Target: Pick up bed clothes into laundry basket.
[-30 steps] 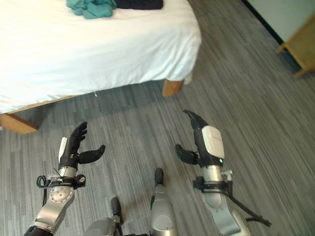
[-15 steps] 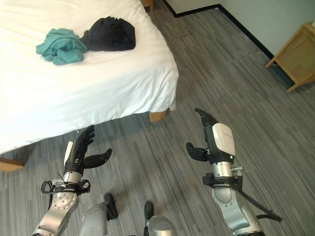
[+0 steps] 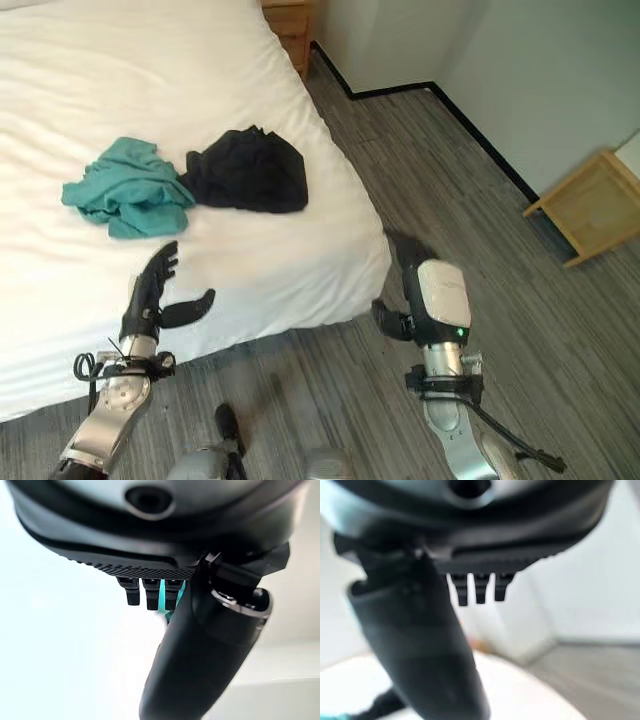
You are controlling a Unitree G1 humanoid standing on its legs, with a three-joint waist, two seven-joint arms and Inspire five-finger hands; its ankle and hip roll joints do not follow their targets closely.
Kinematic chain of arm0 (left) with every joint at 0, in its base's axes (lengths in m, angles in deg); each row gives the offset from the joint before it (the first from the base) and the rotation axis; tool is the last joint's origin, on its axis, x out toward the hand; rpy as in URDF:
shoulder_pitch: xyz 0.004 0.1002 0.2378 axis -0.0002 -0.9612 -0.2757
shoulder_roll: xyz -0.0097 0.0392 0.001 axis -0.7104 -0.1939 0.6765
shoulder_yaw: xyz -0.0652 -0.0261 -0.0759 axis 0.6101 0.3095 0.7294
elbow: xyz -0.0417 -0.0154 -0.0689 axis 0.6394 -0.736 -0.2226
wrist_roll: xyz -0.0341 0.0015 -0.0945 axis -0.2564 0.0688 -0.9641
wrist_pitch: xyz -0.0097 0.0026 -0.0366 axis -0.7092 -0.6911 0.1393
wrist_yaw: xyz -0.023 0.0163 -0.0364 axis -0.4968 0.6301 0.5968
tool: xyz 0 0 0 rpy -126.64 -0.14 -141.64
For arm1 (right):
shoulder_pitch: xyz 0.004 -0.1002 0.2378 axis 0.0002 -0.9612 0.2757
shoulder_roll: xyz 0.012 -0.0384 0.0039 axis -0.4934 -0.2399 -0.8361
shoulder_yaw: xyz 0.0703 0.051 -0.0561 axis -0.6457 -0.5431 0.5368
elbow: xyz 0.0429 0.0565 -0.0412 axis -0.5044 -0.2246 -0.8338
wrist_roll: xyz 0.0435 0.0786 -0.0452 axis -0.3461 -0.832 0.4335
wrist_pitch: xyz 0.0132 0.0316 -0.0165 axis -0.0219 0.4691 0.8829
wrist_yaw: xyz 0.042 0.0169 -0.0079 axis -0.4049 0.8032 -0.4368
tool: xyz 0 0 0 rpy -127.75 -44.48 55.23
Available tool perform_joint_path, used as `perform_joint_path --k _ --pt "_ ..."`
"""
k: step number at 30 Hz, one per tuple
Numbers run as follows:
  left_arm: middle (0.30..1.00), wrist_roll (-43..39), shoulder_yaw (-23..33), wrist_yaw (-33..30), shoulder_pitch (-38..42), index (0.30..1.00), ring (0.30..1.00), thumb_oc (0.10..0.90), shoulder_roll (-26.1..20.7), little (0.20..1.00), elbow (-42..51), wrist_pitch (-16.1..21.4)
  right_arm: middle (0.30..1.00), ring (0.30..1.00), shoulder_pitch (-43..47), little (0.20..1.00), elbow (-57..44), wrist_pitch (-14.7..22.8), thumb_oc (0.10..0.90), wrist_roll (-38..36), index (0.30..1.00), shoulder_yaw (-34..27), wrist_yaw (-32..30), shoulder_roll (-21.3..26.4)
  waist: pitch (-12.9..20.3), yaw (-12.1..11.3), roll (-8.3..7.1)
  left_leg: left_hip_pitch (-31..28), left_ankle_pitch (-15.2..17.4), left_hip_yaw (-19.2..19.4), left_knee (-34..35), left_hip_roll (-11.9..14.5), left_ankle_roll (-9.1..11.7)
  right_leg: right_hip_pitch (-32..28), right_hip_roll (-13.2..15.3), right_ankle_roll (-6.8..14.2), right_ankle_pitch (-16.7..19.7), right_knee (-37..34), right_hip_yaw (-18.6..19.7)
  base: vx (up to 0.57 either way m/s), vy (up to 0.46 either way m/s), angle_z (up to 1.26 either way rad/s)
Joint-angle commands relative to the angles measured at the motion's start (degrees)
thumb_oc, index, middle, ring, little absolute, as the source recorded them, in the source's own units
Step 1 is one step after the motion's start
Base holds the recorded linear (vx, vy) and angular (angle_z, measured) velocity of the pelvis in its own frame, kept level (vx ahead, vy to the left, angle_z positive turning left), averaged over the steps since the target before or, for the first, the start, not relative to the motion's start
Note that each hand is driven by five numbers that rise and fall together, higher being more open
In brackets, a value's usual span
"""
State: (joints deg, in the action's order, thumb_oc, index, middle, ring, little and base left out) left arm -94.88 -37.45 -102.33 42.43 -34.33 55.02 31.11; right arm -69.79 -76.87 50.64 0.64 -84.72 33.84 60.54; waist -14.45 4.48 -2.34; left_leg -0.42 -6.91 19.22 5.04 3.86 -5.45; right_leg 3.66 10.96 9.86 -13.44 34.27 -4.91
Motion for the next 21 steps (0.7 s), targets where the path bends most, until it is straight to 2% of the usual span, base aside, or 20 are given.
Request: perform_joint_path --k 1,2,5,6,7,9,10,12,14,17,21 --pt "0.900 -0.29 2.61 -1.60 -0.29 0.900 0.900 0.800 -2.63 0.900 9.50 8.65 0.900 0.900 9.33 0.900 -1.36 -0.64 0.800 7.18 0.900 -6.44 -7.98 4.35 1.88 -0.97 -0.74 -2.22 4.01 2.89 -0.04 4.46 8.47 -3.40 1.18 1.57 10.46 -17.32 -2.66 0.48 -0.118 0.84" --pt "0.900 -2.47 4.75 -2.91 0.19 0.900 0.900 0.800 -2.51 0.900 11.60 10.26 0.900 0.900 11.23 0.900 -1.87 -1.41 0.800 8.09 0.900 -6.50 -8.51 5.17 1.97 -0.73 -0.99 -3.57 5.16 1.05 -0.04 3.99 9.12 -2.88 0.19 1.32 9.17 -24.14 -2.47 0.19 -0.088 0.93" --pt "0.900 -4.46 6.81 -3.45 0.66 0.900 0.900 0.800 -2.70 0.900 12.85 11.90 0.900 0.900 13.46 0.900 -0.52 -2.18 0.800 8.63 0.900 -5.62 -8.10 6.96 1.81 -1.05 -1.10 -3.94 5.39 -0.77 -0.04 3.90 9.50 -2.36 -0.71 1.16 10.56 -28.29 -0.84 0.25 -0.115 1.26" --pt "0.900 -6.37 8.21 -3.23 0.21 0.900 0.900 0.800 -2.77 0.900 12.90 12.88 0.900 0.900 15.24 0.900 0.91 -2.14 0.800 7.89 0.900 -4.04 -6.46 7.65 2.11 -2.15 -1.35 -4.67 5.98 -2.08 -0.04 3.44 9.47 -2.56 -0.87 0.95 11.31 -29.98 0.39 0.18 -0.100 0.95" --pt "0.900 -6.52 8.51 -3.11 0.08 0.900 0.900 0.800 -2.75 0.900 12.94 12.92 0.900 0.900 15.75 0.900 1.30 -2.12 0.800 7.82 0.900 -3.59 -6.56 7.72 1.95 -1.85 -1.36 -4.85 6.04 -2.15 -0.04 3.42 9.45 -2.95 -0.86 0.98 11.44 -30.33 0.28 0.21 -0.142 0.66" --pt "0.900 -8.17 10.99 -2.34 -1.84 0.900 0.900 0.800 -3.00 0.900 12.16 13.47 0.900 0.900 18.81 0.900 5.26 -1.60 0.800 6.32 0.900 0.49 -3.18 9.03 2.81 -4.64 -1.96 -5.95 6.97 -2.80 -0.04 2.69 9.61 -5.63 0.57 0.79 12.43 -33.58 -2.23 0.12 -0.107 0.46" --pt "0.900 -8.27 11.29 -2.23 -2.05 0.900 0.900 0.800 -2.97 0.900 12.25 13.45 0.900 0.900 19.41 0.900 5.78 -1.53 0.800 6.23 0.900 1.07 -3.32 9.04 2.62 -4.27 -2.05 -6.23 7.03 -2.90 -0.04 2.57 9.60 -6.28 0.67 0.87 12.64 -34.18 -2.42 0.06 -0.084 0.29" --pt "0.900 -9.46 11.09 -1.36 -2.27 0.900 0.900 0.800 -3.08 0.900 8.50 12.64 0.900 0.900 23.10 0.900 12.16 -2.13 0.800 3.50 0.900 4.40 -0.36 11.75 3.88 -6.43 -2.39 -6.61 7.17 -3.86 -0.04 2.27 10.29 -9.42 0.82 0.96 13.44 -37.42 -4.15 0.13 -0.164 0.24" --pt "0.900 -10.64 11.23 -0.08 -2.89 0.900 0.900 0.800 -3.01 0.900 7.94 12.58 0.900 0.900 25.25 0.900 14.69 -2.23 0.800 2.58 0.900 6.68 0.61 12.84 3.88 -6.71 -2.16 -6.89 7.27 -4.39 -0.04 2.38 10.48 -10.77 0.75 0.92 13.73 -38.48 -4.98 0.10 -0.107 0.27" --pt "0.900 -12.49 10.97 2.20 -4.59 0.900 0.900 0.800 -4.13 0.900 6.78 12.37 0.900 0.900 31.55 0.900 21.87 -3.34 0.800 -0.01 0.900 10.95 2.61 15.71 4.19 -8.68 -1.77 -6.68 6.75 -5.47 -0.04 2.91 11.26 -12.22 0.51 0.67 13.29 -38.88 -6.54 0.09 -0.108 0.29" --pt "0.900 -13.78 10.45 2.47 -4.15 0.900 0.900 0.800 -4.85 0.900 5.29 11.96 0.900 0.900 36.50 0.900 26.64 -4.10 0.800 -1.38 0.900 13.55 3.06 16.92 4.15 -9.78 -1.56 -5.91 6.29 -6.22 -0.04 3.19 11.81 -12.36 0.24 0.42 12.96 -38.90 -7.82 0.05 -0.088 0.20"
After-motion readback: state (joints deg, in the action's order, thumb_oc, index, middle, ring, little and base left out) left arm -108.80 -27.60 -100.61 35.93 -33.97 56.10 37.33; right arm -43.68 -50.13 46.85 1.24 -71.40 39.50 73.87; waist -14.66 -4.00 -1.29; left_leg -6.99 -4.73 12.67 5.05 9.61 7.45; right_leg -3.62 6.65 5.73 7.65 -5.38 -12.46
